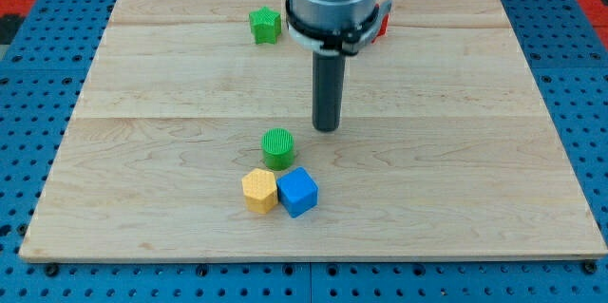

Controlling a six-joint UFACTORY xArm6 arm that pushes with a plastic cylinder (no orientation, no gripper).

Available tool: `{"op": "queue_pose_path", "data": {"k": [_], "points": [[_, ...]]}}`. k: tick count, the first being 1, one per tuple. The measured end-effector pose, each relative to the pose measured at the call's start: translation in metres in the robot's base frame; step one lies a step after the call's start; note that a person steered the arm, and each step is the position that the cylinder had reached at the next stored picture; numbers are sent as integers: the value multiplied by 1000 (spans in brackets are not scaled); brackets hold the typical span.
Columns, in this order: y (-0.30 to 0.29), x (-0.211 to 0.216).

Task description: Point at top right

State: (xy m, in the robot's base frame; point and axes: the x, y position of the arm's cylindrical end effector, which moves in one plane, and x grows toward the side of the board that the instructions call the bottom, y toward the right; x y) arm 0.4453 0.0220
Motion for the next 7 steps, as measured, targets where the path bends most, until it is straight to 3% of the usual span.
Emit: {"op": "queue_pose_path", "data": {"k": [1,3,5,7], "points": [[-37,-8],[-59,37],[-59,-5],[-60,-6]]}}
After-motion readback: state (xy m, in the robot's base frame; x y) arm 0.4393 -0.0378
